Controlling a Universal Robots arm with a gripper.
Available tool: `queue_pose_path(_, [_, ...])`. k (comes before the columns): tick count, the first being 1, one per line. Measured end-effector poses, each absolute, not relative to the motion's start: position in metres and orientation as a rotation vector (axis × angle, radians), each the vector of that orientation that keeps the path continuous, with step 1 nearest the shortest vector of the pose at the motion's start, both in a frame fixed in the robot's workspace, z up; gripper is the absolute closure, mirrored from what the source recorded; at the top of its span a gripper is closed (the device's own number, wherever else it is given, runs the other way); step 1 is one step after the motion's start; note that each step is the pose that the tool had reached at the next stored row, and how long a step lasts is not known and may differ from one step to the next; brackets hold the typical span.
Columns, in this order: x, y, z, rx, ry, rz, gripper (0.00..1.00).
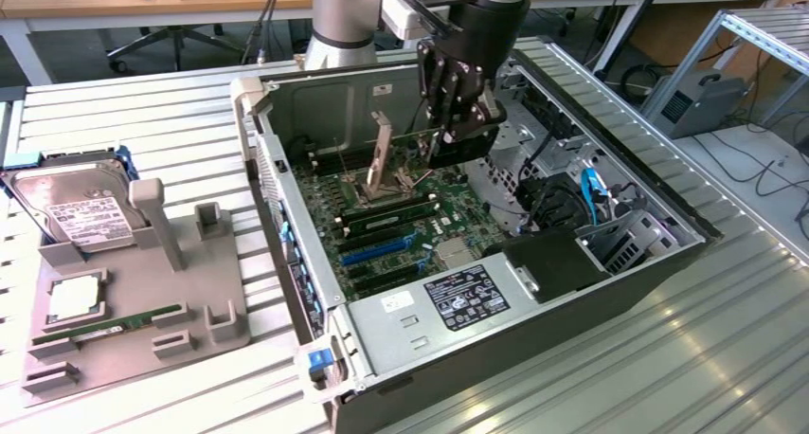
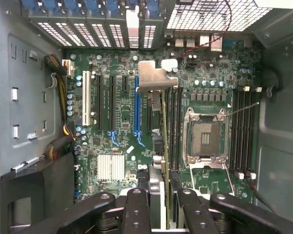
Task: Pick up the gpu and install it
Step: 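Insert the gpu into the slot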
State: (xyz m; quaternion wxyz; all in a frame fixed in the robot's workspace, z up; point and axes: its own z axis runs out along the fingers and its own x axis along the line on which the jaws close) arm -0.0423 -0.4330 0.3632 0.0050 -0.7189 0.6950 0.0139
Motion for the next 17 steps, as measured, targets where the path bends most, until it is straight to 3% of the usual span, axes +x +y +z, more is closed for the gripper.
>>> queue_pose_path(17, [-0.0423, -0.433, 0.3631, -2.344, 2.079, 0.044, 0.73])
